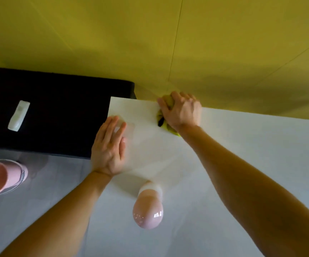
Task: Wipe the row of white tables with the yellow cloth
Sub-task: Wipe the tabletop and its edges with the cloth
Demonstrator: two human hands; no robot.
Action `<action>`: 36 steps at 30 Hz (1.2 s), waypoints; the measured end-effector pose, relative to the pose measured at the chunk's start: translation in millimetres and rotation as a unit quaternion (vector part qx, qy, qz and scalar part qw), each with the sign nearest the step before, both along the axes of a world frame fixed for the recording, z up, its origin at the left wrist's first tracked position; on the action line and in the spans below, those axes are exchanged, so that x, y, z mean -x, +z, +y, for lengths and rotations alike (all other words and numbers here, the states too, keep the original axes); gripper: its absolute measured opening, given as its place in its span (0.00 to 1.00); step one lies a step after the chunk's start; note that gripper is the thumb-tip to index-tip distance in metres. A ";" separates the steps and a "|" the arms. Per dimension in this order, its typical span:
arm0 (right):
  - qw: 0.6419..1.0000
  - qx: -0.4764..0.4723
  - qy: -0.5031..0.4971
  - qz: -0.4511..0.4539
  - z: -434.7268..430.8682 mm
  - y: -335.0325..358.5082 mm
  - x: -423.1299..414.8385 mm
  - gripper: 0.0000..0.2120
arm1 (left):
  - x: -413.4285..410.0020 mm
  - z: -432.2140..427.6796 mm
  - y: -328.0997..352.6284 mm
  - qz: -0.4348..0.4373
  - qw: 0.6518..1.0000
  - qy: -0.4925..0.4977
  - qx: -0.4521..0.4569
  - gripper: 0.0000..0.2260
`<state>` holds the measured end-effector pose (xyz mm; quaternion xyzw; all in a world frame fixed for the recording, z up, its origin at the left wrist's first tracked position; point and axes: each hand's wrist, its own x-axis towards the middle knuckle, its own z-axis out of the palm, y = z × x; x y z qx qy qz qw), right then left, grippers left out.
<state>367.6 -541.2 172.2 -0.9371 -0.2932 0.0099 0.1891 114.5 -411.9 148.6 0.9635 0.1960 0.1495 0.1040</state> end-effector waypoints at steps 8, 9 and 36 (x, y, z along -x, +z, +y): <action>0.996 -0.055 0.068 0.001 -56.3 -8.2 -30.8 0.21 | -27.1 -14.3 32.0 0.219 0.971 0.059 -0.081 0.26; 0.998 -0.049 0.042 -0.005 -97.5 -10.0 -53.4 0.21 | -35.4 -15.9 38.2 0.243 0.964 0.066 -0.086 0.25; 0.991 0.002 -0.114 -0.064 -293.9 -10.8 -147.1 0.18 | -134.3 -213.2 -8.1 0.130 0.920 0.366 0.046 0.33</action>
